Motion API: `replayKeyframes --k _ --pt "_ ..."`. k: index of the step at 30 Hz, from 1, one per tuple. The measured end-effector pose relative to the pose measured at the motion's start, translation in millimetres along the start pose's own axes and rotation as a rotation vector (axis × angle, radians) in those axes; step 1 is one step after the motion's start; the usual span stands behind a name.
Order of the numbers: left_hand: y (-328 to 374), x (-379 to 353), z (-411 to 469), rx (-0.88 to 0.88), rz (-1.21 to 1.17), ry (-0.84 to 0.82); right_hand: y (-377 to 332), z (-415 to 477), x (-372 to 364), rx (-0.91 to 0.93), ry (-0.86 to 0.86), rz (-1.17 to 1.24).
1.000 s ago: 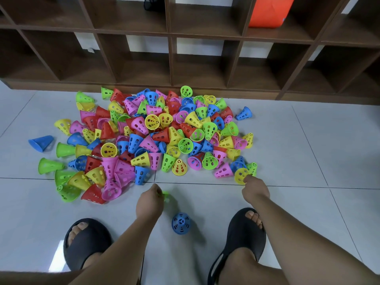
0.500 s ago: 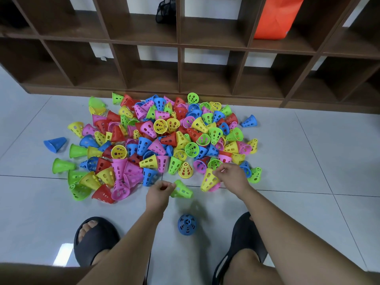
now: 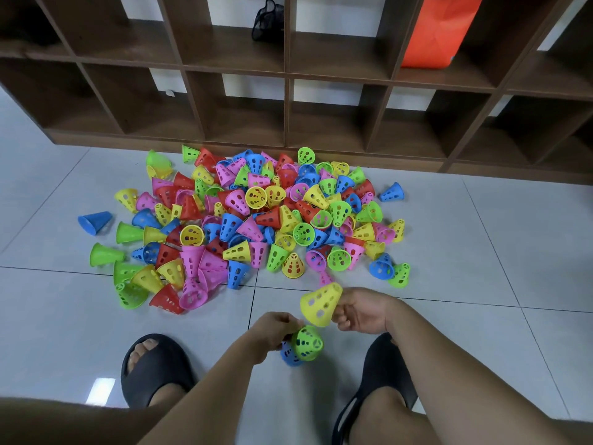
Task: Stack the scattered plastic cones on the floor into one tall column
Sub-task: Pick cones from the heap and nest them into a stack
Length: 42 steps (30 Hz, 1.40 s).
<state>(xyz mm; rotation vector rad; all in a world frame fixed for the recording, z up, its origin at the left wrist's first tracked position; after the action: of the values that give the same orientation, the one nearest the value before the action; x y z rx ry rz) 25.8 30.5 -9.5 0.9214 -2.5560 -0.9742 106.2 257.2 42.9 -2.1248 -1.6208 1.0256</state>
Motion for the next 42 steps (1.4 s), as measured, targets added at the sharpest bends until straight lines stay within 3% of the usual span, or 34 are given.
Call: replayKeyframes --k 10,19,25,30,36,42 --pt "-43 12 5 0.067 -0.016 0.127 52 26 -15 -0.196 0.015 -0.277" --pt "-27 42 26 -0.007 0.049 0.286 61 43 -5 -0.106 0.369 -0.281" --pt "5 92 43 -0.148 0.352 0.500 51 56 13 0.081 0.578 -0.104" --pt "20 130 52 -0.219 0.473 0.684 42 63 18 0.201 0.619 -0.076" --pt "16 152 67 -0.183 0.706 0.610 37 70 18 0.229 0.577 -0.087" --pt "5 155 63 -0.161 0.816 0.740 34 74 20 0.193 0.556 -0.123"
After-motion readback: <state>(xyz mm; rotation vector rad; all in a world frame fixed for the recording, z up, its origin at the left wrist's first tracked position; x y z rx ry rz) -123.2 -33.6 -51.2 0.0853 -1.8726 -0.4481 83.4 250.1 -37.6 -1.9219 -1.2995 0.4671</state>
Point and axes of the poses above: each hand's wrist, its own z-axis towards the middle knuckle, its own x-axis out of the back of the hand, y = z × x, the point moved 2 cm from there along z, towards the middle knuckle, and after that the axes turned 2 degrees about -y, right-handed, at the moved point
